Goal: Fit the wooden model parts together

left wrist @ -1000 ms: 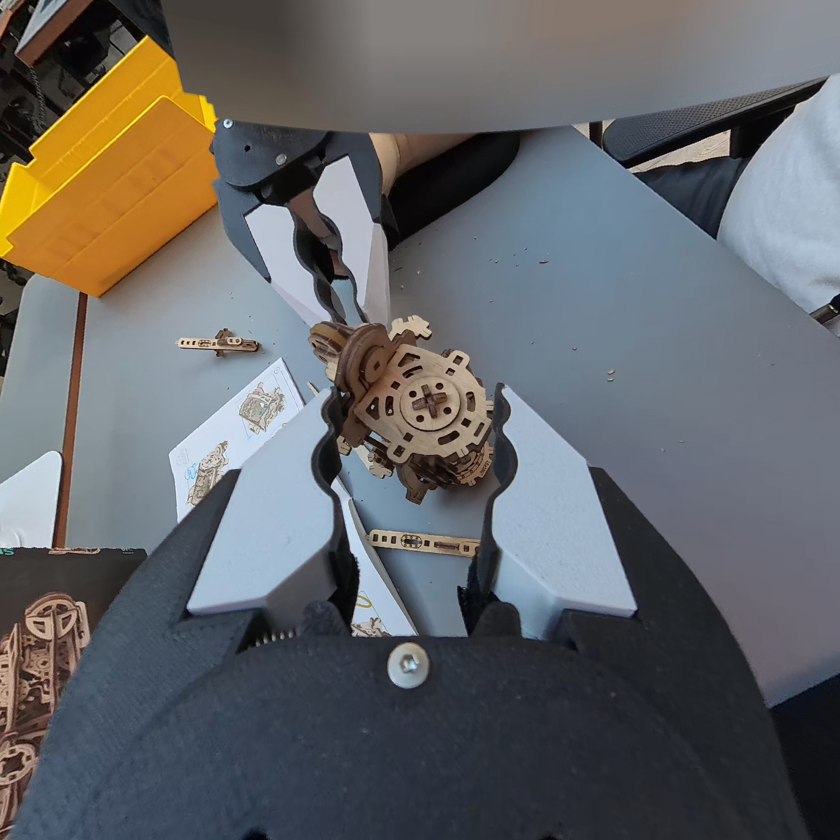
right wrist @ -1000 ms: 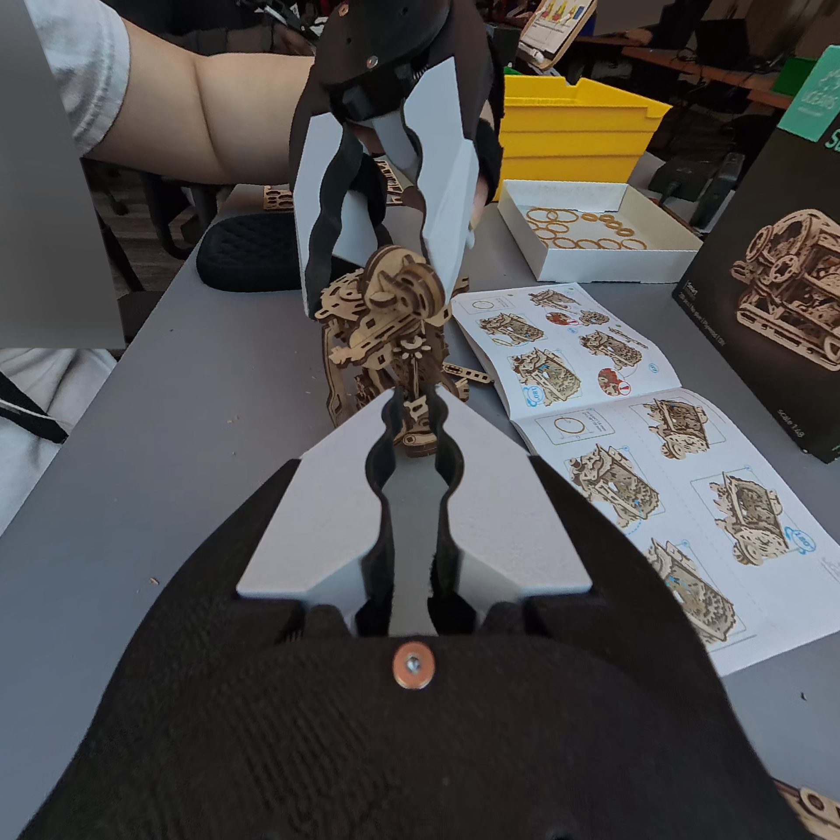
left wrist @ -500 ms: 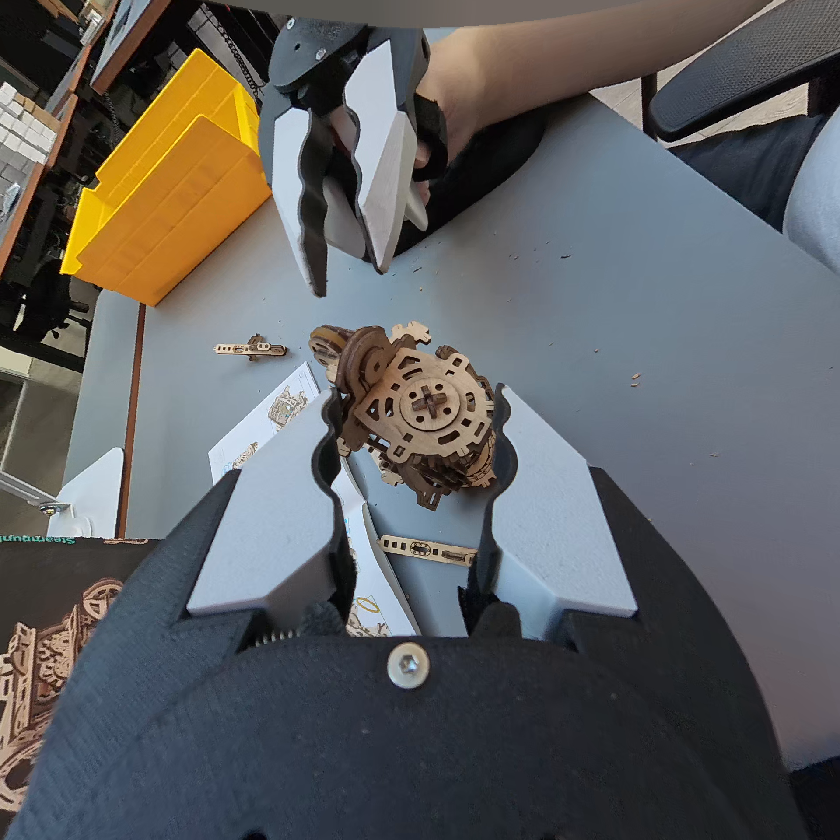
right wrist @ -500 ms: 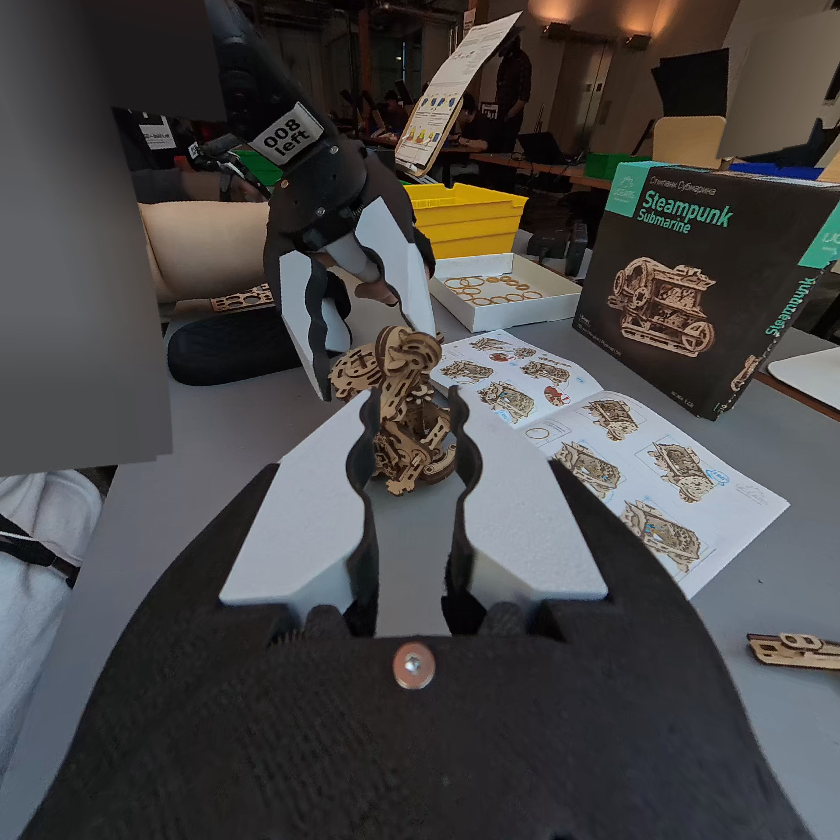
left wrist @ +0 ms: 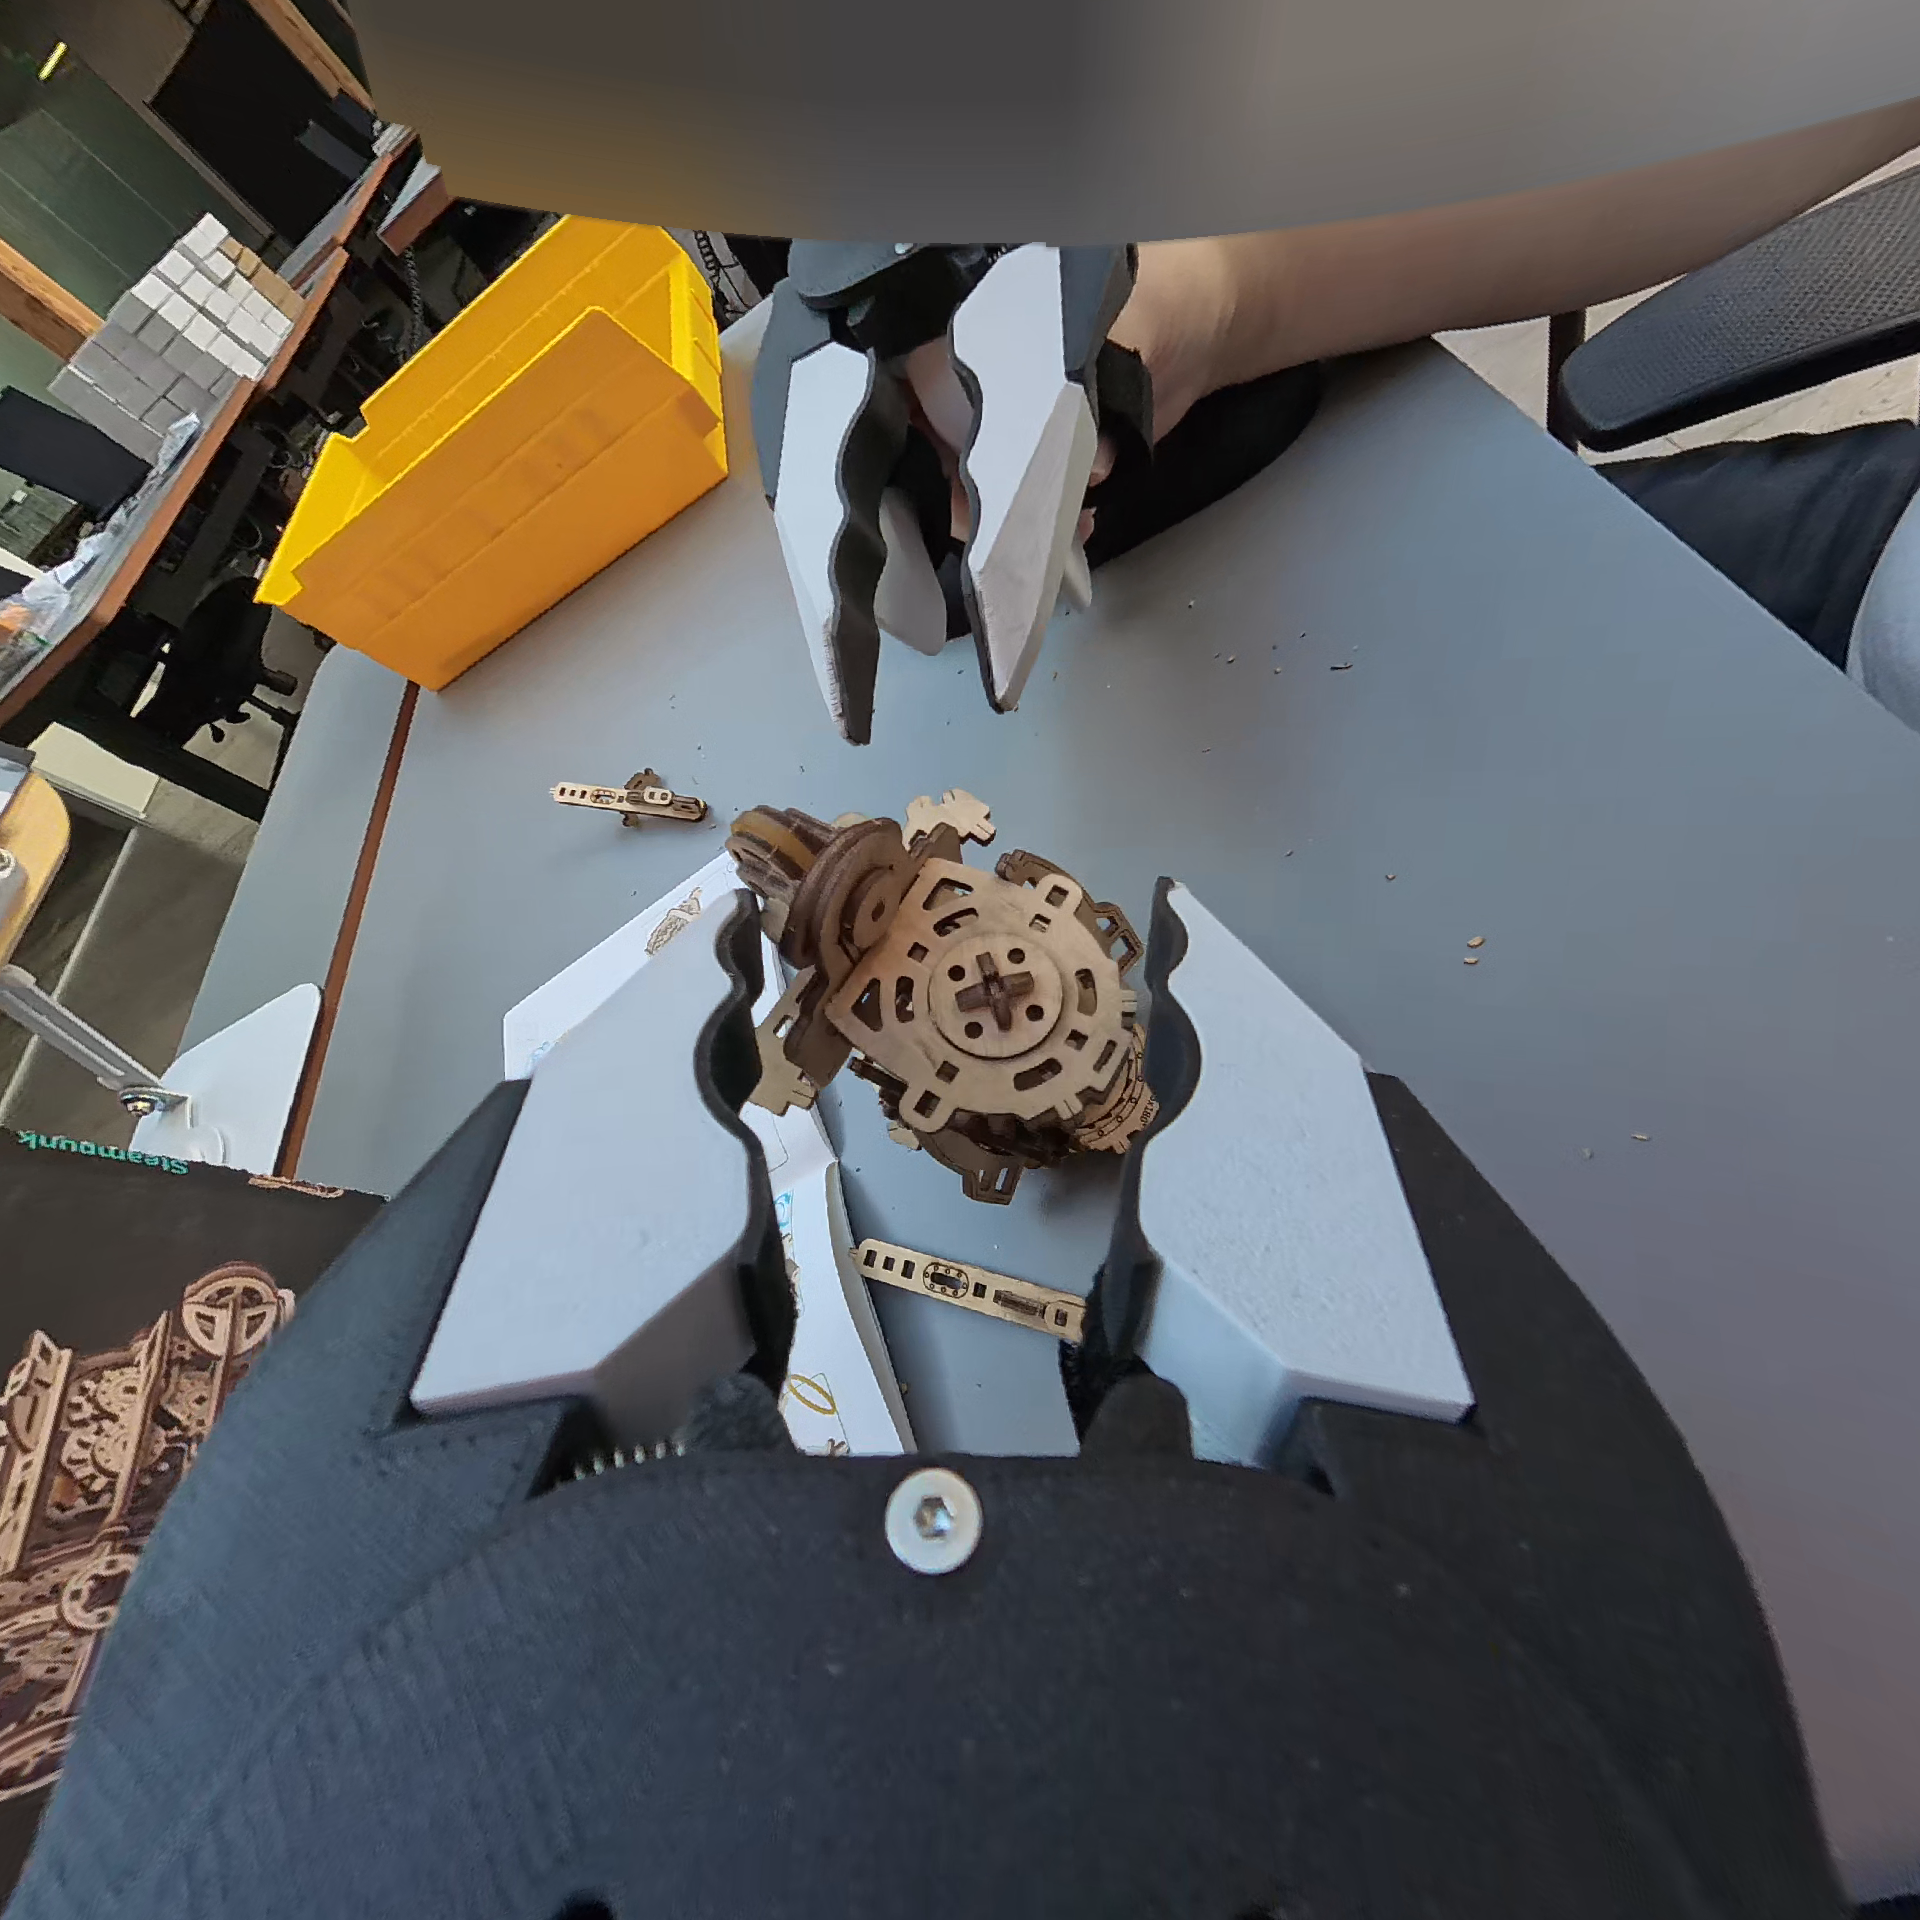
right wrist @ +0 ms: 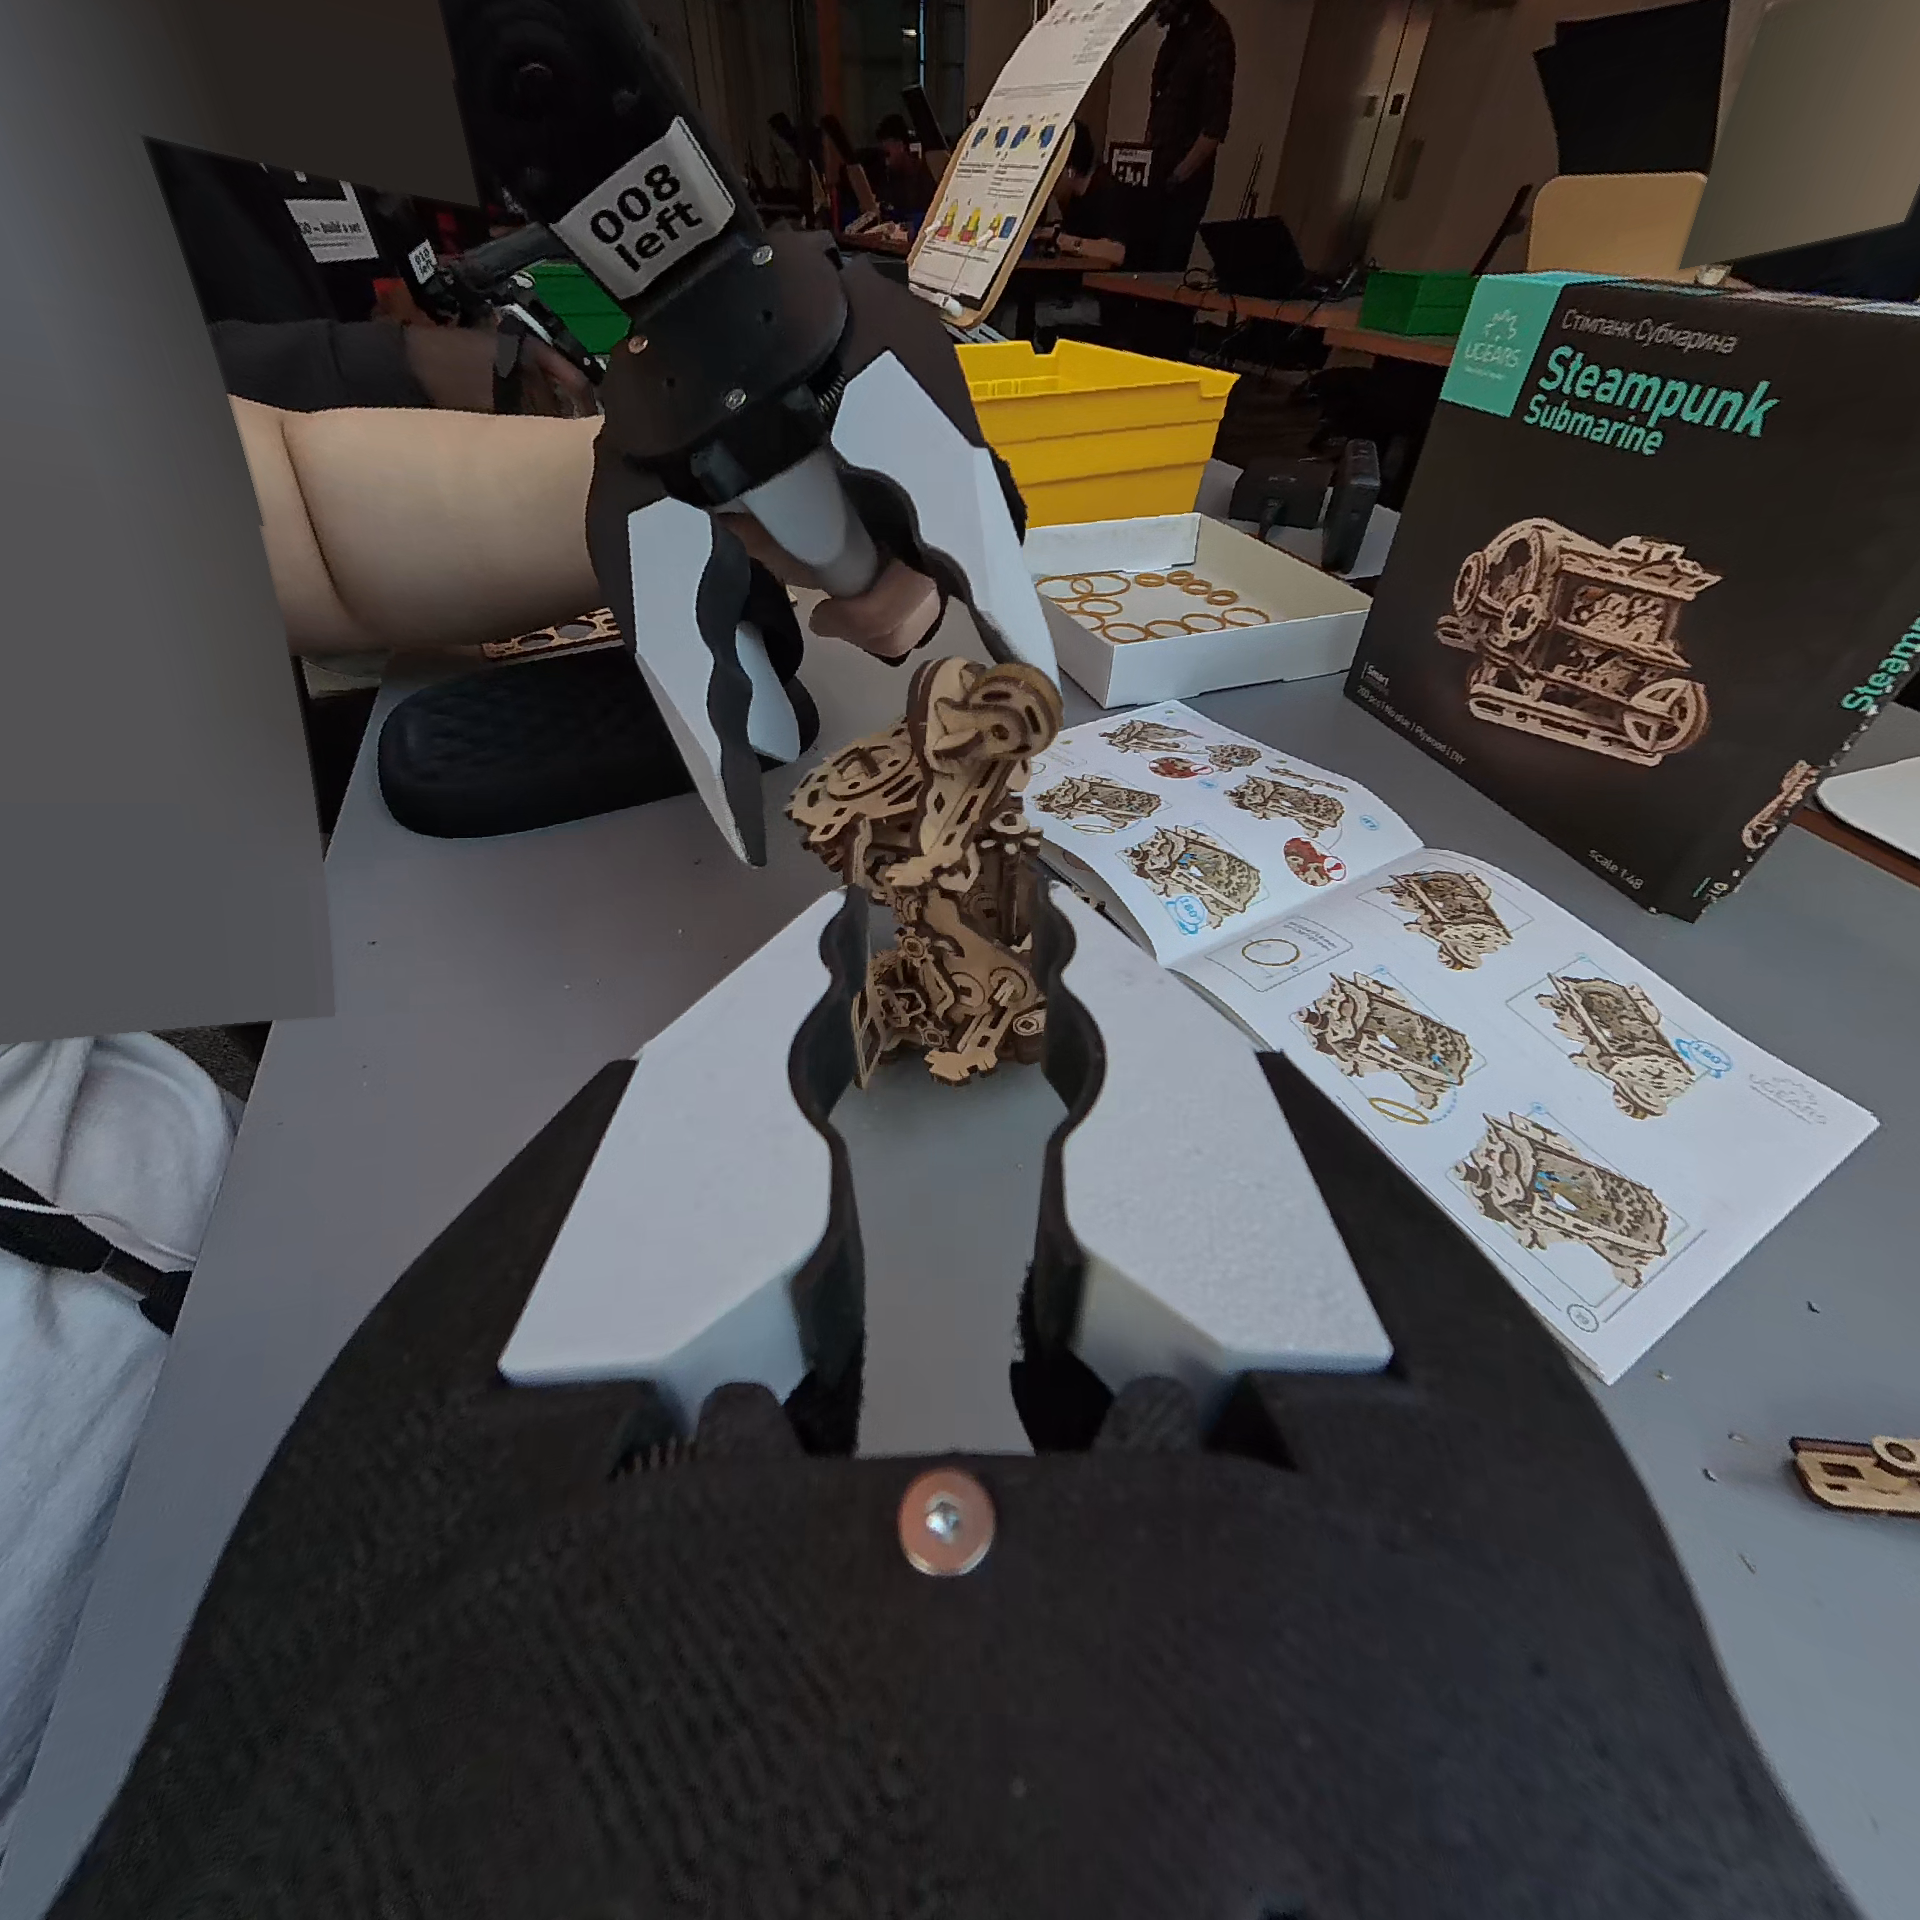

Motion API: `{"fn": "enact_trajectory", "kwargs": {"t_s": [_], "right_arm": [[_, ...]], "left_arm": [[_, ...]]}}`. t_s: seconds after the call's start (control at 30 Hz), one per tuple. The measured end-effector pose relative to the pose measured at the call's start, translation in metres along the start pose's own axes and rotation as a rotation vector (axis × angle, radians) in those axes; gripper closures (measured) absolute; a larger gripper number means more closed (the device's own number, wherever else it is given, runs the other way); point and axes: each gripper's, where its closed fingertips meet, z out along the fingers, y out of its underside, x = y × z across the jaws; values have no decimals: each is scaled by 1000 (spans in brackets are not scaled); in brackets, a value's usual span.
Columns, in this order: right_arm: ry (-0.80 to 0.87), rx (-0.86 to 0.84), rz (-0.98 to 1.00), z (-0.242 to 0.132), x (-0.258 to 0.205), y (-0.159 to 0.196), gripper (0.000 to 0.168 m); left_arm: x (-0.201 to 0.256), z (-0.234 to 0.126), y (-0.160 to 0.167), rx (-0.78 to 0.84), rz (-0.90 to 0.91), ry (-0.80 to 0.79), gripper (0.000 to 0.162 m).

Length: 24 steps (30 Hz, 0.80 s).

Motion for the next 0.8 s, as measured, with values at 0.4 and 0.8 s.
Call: {"fn": "enact_trajectory", "kwargs": {"t_s": [0.4, 0.8], "right_arm": [[77, 2, -68, 7, -5, -4, 138], [231, -45, -81, 40, -1, -22, 138]], "left_arm": [[-12, -26, 11, 58, -100, -95, 92], [-16, -34, 15, 80, -121, -125, 92]]}}
